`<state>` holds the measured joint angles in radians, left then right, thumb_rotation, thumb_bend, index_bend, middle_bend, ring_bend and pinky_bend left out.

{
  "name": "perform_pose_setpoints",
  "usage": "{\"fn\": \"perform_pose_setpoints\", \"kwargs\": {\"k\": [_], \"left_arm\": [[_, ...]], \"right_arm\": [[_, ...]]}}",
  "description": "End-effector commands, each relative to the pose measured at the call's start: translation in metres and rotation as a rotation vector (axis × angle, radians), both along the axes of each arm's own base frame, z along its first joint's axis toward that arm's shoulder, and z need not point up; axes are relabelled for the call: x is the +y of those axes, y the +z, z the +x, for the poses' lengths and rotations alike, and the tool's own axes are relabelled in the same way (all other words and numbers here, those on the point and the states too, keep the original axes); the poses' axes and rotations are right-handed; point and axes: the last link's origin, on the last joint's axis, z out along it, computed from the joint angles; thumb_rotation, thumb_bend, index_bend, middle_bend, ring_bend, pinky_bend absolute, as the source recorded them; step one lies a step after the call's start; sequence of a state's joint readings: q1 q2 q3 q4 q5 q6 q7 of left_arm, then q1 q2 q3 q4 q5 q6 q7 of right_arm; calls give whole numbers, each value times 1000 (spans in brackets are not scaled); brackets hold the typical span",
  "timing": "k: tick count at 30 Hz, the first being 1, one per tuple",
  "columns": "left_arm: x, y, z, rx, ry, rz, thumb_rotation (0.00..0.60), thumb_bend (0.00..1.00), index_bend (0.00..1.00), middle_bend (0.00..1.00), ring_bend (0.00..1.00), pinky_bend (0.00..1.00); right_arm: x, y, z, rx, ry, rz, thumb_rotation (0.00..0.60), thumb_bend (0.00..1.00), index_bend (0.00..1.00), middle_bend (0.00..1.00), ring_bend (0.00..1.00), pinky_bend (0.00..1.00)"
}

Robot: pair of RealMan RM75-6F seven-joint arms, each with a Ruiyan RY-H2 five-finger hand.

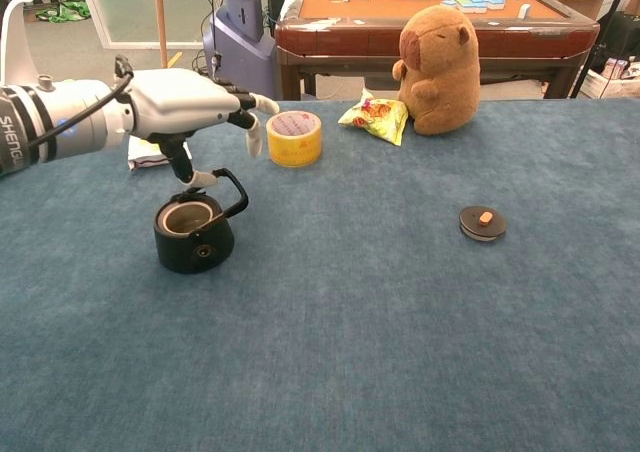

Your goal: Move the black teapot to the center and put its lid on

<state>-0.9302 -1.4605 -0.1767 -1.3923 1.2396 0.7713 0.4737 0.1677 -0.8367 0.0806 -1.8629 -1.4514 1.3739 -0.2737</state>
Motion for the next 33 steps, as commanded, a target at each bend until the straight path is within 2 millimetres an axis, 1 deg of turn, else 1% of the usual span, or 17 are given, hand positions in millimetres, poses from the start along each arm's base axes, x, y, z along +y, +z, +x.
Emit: {"fn": "perform_pose_setpoints", "kwargs": {"k": [1,7,22,33], "left_arm": [[1,-6,1,12,7,-10,600,290,316,16,0,0],[4,-14,3,28,10,-17,600,290,318,16,0,0],[12,-22,-4,20,55,-24,600,290,335,16,0,0],[19,-30,-4,16,73,-38,600,290,396,16,0,0]], "right_arm": [[0,1,-1,-1,-2,-2,600,227,170,211,15,32],[2,3,-4,-2,-11,-8,600,227,170,211,15,32],[5,7,-5,3,-17,-16,600,227,170,211,15,32],[6,9,-4,7,-26,-22,600,227,170,211,15,32]]}}
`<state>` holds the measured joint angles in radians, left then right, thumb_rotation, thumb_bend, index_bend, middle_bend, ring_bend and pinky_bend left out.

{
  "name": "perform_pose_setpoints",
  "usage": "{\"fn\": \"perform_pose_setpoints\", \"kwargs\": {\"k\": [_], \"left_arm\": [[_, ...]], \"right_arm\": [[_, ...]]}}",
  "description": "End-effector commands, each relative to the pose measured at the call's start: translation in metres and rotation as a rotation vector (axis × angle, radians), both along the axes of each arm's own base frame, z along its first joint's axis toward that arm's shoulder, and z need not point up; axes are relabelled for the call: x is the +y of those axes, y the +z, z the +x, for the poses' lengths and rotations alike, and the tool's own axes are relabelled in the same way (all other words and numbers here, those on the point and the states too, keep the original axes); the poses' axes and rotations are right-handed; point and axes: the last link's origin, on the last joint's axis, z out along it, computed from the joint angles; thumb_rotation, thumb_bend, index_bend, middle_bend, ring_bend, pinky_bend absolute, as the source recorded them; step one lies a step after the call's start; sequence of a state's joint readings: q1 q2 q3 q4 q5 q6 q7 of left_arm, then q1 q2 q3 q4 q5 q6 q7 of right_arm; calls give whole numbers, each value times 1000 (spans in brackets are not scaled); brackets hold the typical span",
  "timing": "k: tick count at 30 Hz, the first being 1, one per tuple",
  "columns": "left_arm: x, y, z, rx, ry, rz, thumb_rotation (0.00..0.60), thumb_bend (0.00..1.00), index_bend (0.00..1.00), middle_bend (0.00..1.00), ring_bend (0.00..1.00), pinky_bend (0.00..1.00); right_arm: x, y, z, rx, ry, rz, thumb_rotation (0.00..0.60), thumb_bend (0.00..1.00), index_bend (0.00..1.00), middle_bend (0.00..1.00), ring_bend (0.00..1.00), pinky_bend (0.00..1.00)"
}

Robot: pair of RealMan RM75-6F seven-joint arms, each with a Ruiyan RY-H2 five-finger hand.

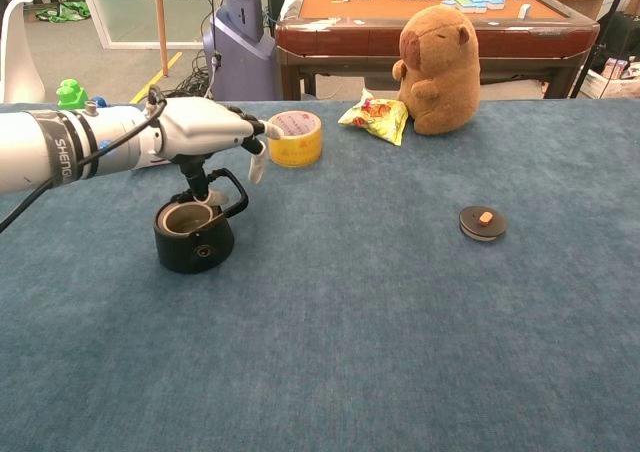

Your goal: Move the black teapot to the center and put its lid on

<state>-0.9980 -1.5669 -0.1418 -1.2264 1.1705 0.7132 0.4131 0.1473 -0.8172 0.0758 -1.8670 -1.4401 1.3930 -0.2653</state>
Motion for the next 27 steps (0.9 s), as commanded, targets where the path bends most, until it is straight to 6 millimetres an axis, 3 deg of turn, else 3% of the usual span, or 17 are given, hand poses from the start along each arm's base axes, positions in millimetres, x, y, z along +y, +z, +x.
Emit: {"fn": "perform_pose_setpoints", "kwargs": {"k": [1,12,27], "left_arm": [[2,-1,0,-3,6,-2,600,290,399,16,0,0],[5,-4,1,-27,45,-34,600,362,456,17,0,0],[4,0,3,-75,63,-48,600,358,587,108,0,0]], "right_arm": [[-1,1,1,2,1,-2,600,228,170,211,15,32],[-1,1,2,4,0,-3,600,227,170,211,15,32],[0,2,3,2,3,-11,600,227,170,211,15,32]]}}
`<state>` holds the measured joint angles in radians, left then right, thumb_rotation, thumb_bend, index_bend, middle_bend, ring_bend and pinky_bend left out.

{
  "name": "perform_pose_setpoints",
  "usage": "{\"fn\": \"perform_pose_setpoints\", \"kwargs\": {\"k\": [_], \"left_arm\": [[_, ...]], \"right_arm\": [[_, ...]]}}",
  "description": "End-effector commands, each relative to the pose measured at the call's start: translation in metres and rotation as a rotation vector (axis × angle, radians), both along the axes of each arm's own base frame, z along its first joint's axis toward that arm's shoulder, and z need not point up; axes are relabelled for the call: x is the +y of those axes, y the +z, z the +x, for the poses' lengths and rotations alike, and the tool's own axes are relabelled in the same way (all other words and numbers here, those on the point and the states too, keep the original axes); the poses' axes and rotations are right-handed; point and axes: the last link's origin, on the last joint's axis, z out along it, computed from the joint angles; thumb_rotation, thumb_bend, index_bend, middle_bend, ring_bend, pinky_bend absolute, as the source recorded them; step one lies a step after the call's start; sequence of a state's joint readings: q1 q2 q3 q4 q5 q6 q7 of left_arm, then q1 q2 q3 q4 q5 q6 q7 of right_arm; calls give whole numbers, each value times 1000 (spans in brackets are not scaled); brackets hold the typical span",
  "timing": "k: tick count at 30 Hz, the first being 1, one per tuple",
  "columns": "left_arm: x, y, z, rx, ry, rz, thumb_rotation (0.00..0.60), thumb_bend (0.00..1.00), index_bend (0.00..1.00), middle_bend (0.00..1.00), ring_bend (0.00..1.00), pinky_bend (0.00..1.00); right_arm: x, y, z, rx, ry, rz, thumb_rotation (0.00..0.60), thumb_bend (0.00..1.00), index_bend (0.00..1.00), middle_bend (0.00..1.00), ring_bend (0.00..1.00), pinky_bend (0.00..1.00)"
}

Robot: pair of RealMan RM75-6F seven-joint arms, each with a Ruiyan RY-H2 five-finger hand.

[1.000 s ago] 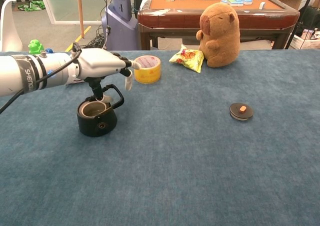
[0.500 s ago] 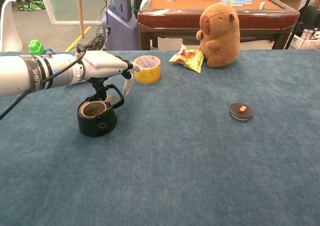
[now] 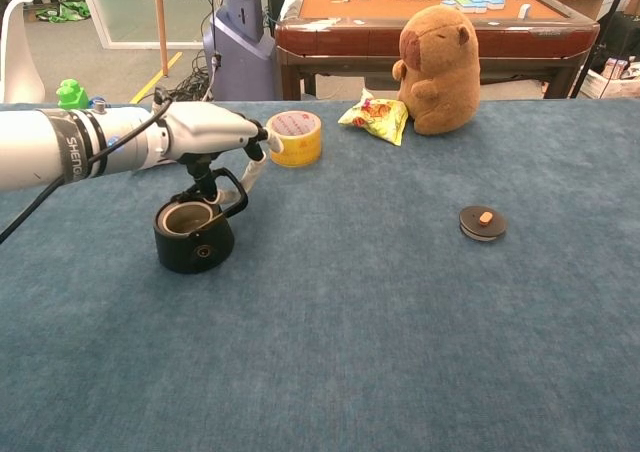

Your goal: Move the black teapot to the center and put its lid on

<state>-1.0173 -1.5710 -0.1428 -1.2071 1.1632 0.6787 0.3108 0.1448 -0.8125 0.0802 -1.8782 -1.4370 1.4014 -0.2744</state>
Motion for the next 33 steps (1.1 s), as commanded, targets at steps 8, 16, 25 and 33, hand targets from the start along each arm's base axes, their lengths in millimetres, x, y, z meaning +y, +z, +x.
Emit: {"fn": "perform_pose_setpoints", "kwargs": {"k": [8,16,25,33], "left_arm": [[0,18,-4,-116,65,-8,600,358,635,167,0,0],[-2,49,-9,-247,125,-5,600,358,641,167,0,0],[-3,70,-12,-363,154,-3,600,358,647,167,0,0],[-15,74,5,-402,106,-44,600,358,644,167,0,0]], "right_arm": [[-1,-1,2,-2,7,2,600,228,170,211,15,32],[-4,-4,5,-5,22,8,600,228,170,211,15,32],[-5,-8,7,-7,30,22,600,227,170,211,15,32],[-8,-14,10,-13,44,38,600,227,170,211,15,32]]}}
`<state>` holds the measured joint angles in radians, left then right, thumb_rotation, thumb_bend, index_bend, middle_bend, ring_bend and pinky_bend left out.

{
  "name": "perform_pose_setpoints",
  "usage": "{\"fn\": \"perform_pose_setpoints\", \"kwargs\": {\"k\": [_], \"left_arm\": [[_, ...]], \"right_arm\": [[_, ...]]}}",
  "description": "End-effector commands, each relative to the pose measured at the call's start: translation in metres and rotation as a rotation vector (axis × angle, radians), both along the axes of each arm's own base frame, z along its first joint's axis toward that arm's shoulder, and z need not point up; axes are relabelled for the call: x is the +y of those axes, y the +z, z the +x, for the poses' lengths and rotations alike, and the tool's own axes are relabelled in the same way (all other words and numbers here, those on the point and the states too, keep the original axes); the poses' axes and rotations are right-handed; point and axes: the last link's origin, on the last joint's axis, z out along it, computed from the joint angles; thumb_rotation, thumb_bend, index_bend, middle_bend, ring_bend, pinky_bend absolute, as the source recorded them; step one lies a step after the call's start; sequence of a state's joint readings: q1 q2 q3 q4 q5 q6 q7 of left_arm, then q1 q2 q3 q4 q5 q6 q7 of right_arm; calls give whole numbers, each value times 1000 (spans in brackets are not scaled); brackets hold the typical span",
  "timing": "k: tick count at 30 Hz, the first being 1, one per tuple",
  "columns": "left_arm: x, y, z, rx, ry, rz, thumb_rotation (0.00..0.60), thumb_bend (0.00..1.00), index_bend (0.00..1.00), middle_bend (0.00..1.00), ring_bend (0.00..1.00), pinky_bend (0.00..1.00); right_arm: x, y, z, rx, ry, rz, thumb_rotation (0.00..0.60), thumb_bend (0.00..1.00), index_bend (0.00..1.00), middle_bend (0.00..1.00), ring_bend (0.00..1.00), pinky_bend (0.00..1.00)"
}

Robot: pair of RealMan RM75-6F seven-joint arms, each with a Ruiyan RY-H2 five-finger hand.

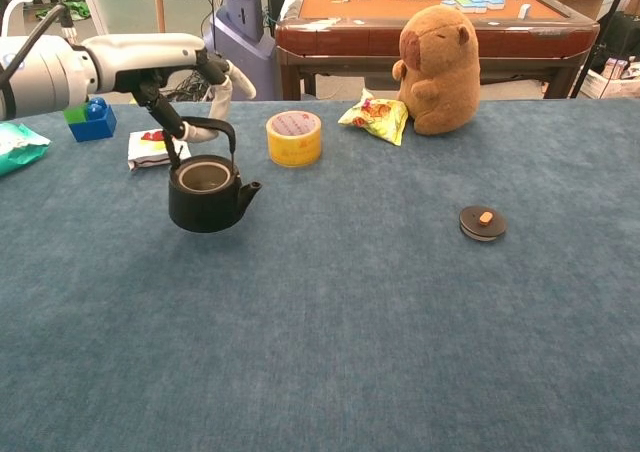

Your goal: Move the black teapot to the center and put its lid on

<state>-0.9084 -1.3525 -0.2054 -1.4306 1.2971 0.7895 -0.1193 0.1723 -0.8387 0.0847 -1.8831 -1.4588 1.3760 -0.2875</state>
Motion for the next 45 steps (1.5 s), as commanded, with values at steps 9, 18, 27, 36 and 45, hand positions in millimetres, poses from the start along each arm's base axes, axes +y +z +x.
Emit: {"fn": "perform_pose_setpoints", "kwargs": {"k": [9,18,27,36,45], "left_arm": [[-17,-5,33,-22,-92,-32,600,358,642,167,0,0],[-25,-22,66,-39,-152,-74,600,358,643,167,0,0],[-24,-46,88,7,-187,-77,600,358,646,167,0,0],[-18,-69,101,43,-179,-79,600,358,649,167,0,0],[-11,-84,110,54,-160,-76,600,358,649,167,0,0]], "right_arm": [[0,-5,5,1,24,18,600,228,170,211,15,32],[3,-2,3,3,27,10,600,227,170,211,15,32],[6,0,-4,-6,15,6,600,227,170,211,15,32],[7,4,-13,-17,1,-3,600,227,171,211,15,32],[8,7,-21,-21,-17,-8,600,227,170,211,15,32]]}}
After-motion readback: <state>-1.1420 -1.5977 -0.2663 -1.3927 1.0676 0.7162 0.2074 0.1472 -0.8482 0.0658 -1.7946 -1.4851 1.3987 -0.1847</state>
